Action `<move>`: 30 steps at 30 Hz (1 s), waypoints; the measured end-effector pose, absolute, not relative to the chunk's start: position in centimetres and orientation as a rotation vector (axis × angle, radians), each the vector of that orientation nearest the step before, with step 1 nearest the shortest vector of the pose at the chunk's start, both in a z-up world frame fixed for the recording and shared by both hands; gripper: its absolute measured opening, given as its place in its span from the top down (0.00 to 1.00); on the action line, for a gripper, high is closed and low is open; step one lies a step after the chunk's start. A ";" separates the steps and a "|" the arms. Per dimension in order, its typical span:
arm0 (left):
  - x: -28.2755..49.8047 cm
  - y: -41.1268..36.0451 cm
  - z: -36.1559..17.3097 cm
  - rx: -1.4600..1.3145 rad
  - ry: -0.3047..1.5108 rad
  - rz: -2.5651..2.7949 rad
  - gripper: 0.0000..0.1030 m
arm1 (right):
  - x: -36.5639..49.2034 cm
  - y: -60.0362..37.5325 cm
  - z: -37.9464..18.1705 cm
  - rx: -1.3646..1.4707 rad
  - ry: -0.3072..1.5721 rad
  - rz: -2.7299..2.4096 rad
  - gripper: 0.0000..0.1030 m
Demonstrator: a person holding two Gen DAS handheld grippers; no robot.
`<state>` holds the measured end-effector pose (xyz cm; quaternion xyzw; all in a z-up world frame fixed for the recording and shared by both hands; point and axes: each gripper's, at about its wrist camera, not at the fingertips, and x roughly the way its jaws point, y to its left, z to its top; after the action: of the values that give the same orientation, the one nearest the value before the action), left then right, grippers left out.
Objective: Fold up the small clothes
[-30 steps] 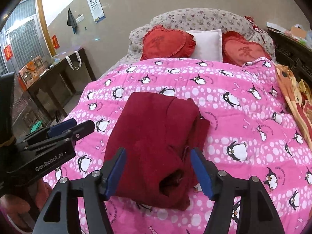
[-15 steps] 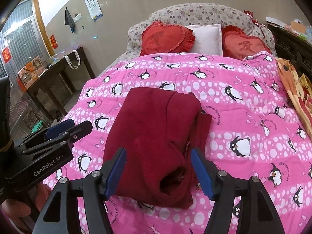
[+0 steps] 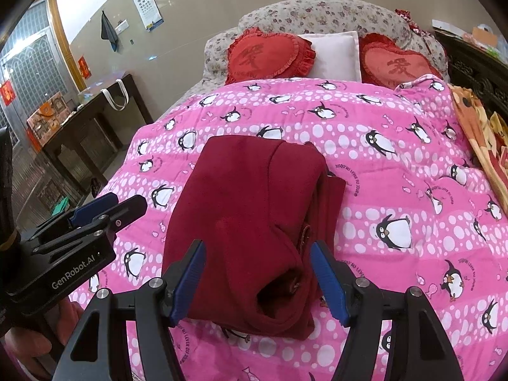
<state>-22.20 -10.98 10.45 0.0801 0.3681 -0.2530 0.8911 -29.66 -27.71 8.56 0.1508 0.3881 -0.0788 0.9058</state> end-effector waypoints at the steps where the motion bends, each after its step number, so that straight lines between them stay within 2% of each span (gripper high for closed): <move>1: -22.1 -11.1 10.4 0.167 0.765 -0.526 0.52 | -29.6 -27.7 8.5 0.312 0.804 -0.163 0.36; 30: -21.4 -12.7 8.6 0.188 0.808 -0.544 0.52 | -28.4 -28.5 7.0 0.339 0.845 -0.158 0.36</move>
<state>-21.41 -12.67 8.63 0.0904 0.3875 -0.2611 0.8795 -28.43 -28.51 7.00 0.1637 0.4078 -0.0764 0.8950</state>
